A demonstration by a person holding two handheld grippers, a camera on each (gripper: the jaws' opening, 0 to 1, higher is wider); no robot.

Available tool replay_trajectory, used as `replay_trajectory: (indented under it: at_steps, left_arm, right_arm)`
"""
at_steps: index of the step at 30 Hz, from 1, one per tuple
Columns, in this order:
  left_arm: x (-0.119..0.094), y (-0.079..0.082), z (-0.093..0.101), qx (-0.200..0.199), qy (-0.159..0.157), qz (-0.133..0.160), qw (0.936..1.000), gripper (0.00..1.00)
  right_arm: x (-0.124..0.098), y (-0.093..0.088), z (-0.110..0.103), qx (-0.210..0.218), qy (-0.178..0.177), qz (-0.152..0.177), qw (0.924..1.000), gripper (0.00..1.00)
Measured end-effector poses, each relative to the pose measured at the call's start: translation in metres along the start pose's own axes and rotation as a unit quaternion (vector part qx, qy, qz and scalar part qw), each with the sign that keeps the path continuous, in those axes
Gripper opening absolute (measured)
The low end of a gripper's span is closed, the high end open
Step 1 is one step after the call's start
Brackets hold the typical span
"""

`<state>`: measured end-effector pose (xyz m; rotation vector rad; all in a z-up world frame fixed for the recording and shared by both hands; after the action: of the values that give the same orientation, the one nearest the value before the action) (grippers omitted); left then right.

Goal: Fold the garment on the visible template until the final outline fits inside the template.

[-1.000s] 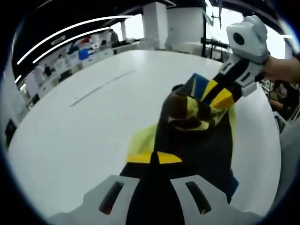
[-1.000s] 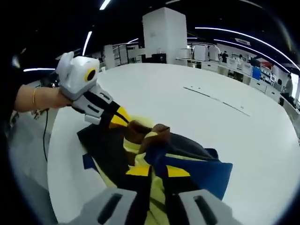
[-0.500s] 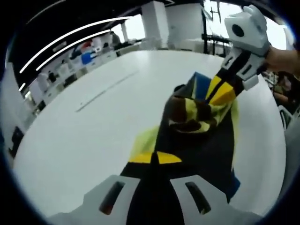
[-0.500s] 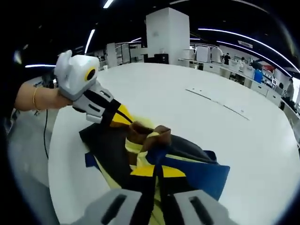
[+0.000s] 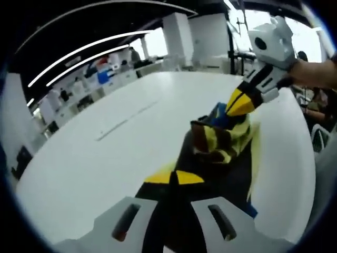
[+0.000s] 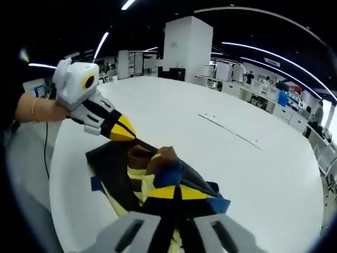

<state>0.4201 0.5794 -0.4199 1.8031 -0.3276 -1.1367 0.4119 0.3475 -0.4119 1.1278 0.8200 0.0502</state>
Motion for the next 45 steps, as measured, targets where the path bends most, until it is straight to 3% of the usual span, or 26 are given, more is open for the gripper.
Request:
replay_trajectory:
  at_steps: [5, 16, 21, 35, 45]
  left_arm:
    - [-0.011, 0.012, -0.004, 0.007, 0.012, 0.016, 0.9998, 0.0]
    - [-0.037, 0.039, -0.021, 0.029, 0.049, 0.056, 0.9968, 0.0]
    - [-0.051, 0.042, -0.035, 0.032, 0.078, 0.063, 0.9944, 0.0]
    - [-0.082, 0.013, -0.077, -0.016, 0.175, 0.051, 0.983, 0.0]
    - [-0.088, -0.029, -0.096, -0.056, 0.214, 0.002, 0.9753, 0.0]
  right_arm:
    - [-0.012, 0.008, 0.023, -0.007, -0.039, 0.014, 0.9991, 0.0]
    - [-0.015, 0.015, 0.053, -0.035, -0.072, 0.012, 0.9967, 0.0]
    - [-0.015, 0.016, 0.068, -0.042, -0.086, 0.01, 0.9954, 0.0]
    - [-0.012, 0.015, 0.105, -0.052, -0.115, 0.0, 0.992, 0.0]
    - [-0.003, -0.005, 0.122, -0.021, -0.125, -0.031, 0.9915, 0.0]
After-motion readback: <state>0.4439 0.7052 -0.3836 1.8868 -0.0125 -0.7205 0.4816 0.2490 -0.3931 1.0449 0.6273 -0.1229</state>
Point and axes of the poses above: the point that each gripper's makers call its tool centre point, and the gripper's own axes: x roughly forward along the fingers, z roughly to its right, y roughly out of its top, the point moved 9 cm from there along -x, roughly backward along the fingers, and after that the axes turned 8 degrees about -y, right-handed, at the moved point
